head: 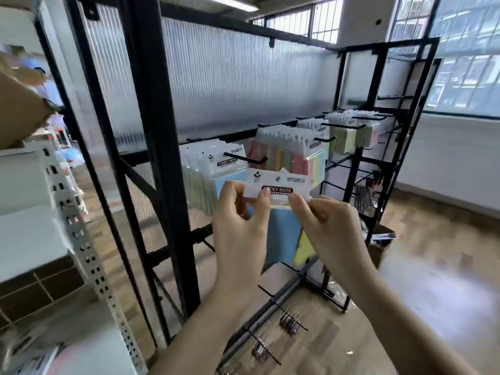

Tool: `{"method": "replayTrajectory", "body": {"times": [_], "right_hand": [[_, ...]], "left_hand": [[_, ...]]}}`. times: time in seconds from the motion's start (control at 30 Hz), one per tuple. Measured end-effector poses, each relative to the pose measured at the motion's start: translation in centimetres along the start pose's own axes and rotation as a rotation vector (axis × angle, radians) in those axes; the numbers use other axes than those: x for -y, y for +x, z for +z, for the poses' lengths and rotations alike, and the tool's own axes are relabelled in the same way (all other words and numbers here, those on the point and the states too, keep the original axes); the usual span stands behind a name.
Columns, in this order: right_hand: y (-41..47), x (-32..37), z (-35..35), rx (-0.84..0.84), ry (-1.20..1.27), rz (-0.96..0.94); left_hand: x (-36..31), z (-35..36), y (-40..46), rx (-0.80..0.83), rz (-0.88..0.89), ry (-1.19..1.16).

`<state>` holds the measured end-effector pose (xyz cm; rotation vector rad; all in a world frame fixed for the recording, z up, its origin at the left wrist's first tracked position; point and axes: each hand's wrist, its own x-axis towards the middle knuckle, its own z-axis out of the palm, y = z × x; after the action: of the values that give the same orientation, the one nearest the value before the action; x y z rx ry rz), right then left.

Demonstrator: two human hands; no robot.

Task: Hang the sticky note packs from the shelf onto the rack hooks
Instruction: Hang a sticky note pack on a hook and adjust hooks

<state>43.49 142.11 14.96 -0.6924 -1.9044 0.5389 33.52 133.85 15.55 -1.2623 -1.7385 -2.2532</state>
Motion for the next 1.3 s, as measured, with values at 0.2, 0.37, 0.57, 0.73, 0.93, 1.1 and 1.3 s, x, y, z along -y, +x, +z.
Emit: {"method": "replayTrajectory", "body": {"times": [0.2, 0.37, 0.57, 0.73, 0.93, 1.1, 1.3], "right_hand": [[4.0, -0.7, 0.4, 0.039, 0.118, 0.005], [5.5, -1.5, 1.2, 0.104, 0.193, -0.05], [7.1, -2.7, 2.4, 0.215, 0.29, -0.094], [8.1, -3.5, 2.8, 0.286, 0.366, -0.12], [9.2, -3.7, 3.1, 0.346, 0.457, -0.171], [9.6, -4.4, 3.7, 0.434, 0.603, -0.155], [10.2, -4.6, 4.7, 0.438, 0.583, -0.154]], "left_hand": [[0.7, 2.1, 1.9, -0.078, 0.001, -0.026], [1.1, 2.7, 2.9, -0.143, -0.002, -0.002], [1.8, 3.3, 3.3, -0.245, 0.07, 0.05], [1.7, 3.8, 3.2, -0.313, 0.085, 0.116], [1.3, 4.3, 3.5, -0.381, 0.132, 0.173], [1.1, 4.6, 3.5, -0.433, 0.131, 0.242], [1.4, 4.6, 3.8, -0.461, 0.105, 0.327]]}}
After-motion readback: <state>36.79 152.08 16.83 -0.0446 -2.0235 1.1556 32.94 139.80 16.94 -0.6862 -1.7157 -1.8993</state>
